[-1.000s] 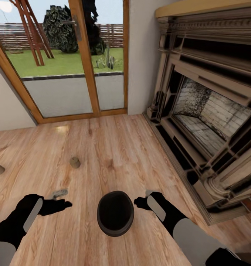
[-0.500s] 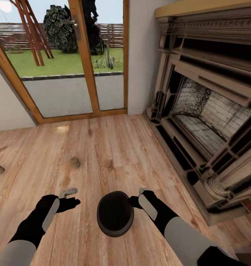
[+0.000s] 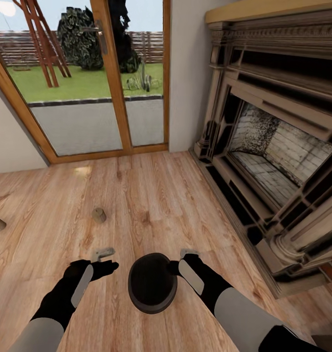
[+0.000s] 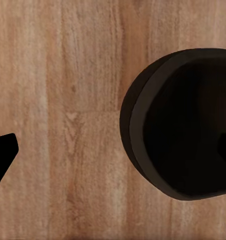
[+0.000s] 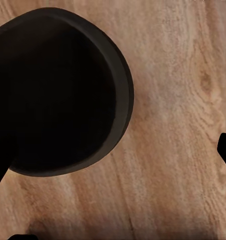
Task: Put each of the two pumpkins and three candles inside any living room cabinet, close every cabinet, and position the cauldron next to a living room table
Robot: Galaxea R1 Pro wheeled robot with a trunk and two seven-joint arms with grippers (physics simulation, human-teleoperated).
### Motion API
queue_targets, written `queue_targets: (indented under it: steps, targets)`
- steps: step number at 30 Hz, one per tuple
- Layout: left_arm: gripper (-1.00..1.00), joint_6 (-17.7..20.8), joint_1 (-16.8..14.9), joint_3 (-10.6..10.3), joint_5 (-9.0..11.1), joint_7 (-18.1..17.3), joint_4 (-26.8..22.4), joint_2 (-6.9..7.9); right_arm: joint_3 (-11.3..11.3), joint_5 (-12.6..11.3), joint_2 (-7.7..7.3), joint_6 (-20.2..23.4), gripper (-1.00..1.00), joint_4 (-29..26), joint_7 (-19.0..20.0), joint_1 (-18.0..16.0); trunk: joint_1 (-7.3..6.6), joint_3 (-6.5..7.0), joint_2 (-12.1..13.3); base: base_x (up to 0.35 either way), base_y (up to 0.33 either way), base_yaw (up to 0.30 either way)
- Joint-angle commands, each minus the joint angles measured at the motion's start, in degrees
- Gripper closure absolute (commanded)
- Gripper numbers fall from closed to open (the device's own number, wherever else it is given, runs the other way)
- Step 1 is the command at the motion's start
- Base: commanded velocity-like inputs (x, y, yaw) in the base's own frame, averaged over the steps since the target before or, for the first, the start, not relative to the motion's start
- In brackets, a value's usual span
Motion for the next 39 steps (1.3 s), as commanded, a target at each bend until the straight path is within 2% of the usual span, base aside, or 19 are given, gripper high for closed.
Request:
queue_targets:
  steps: [1,18,25,30,35,39]
  targets:
    - [-1.0,0.0,0.0,-0.1,0.6,0.5,0.2,-0.06,0.3,-0.5,-0.04,0.0,-1.0,-0.1,-0.5,-0.1,-0.01,-0.04,0.0,0.0,0.0,0.0]
    - [-1.0,-0.4,0.0,-0.9,0.6,0.2,0.4,-0.15,0.3,-0.6,-0.04,-0.3,-1.0,-0.1,-0.5,-0.1,-0.01,-0.04,0.0,0.07,0.03,0.0]
    - [-1.0,-3.1,0.0,-5.9,1.2,-0.4,0.5,-0.15,0.3,-0.6,-0.04,-0.4,-1.0,-0.1,-0.3,-0.1,-0.01,-0.04,0.0,0.013,0.006,0.0]
    - [-1.0,-4.0,0.0,-6.9,1.3,-0.5,1.7,-0.15,0.3,-0.6,-0.04,-1.1,-1.0,-0.1,-0.3,-0.1,-0.01,-0.04,0.0,0.0,0.0,0.0]
    - [-1.0,-4.1,0.0,-7.0,1.8,-0.5,2.0,-0.15,0.4,-0.6,-0.04,-2.1,-1.0,-0.1,-0.1,-0.1,1.09,-0.94,-2.0,0.0,0.0,0.0]
    - [-1.0,-4.2,0.0,-6.9,3.0,-0.6,2.0,-0.15,0.4,-0.6,-0.04,-2.2,-1.0,-0.1,0.3,-0.1,1.97,-1.66,-3.6,0.0,0.0,0.0]
